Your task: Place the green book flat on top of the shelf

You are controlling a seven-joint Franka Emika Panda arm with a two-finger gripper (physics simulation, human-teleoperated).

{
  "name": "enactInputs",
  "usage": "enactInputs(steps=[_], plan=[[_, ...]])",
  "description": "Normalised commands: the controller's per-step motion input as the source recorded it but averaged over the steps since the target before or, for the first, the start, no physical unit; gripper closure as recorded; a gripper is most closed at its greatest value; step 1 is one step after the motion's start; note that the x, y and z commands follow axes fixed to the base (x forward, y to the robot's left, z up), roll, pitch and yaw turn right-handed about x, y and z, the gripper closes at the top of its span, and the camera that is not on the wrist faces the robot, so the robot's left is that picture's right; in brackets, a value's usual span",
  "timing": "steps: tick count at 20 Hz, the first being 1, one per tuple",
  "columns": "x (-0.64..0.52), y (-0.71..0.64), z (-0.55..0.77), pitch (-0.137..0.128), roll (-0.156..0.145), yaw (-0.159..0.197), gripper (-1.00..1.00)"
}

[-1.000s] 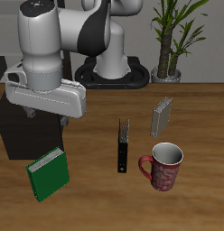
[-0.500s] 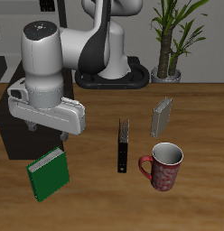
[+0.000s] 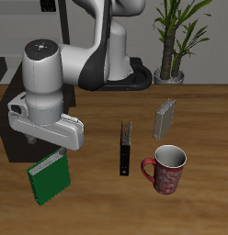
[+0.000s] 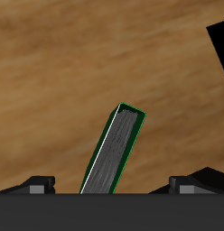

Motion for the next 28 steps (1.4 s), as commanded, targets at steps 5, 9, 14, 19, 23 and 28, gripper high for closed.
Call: enactInputs(steps=[5, 9, 14, 19, 23, 28], plan=[[0.06, -0.01, -0.19, 0.017, -0.004, -0.009, -1.00], [0.04, 0.03, -0.23, 0.026, -0.007, -0.022, -1.00], [0.08, -0.05, -0.32, 0.058, -0.005, -0.021, -1.00], [0.05, -0.03, -0.21, 0.037, -0.006, -0.003, -1.00], [-0.01, 0.00, -0.07, 0.018, 0.003, -0.007, 1.00], [-0.06, 0.03, 0.18, -0.021, 0.007, 0.012, 1.00]])
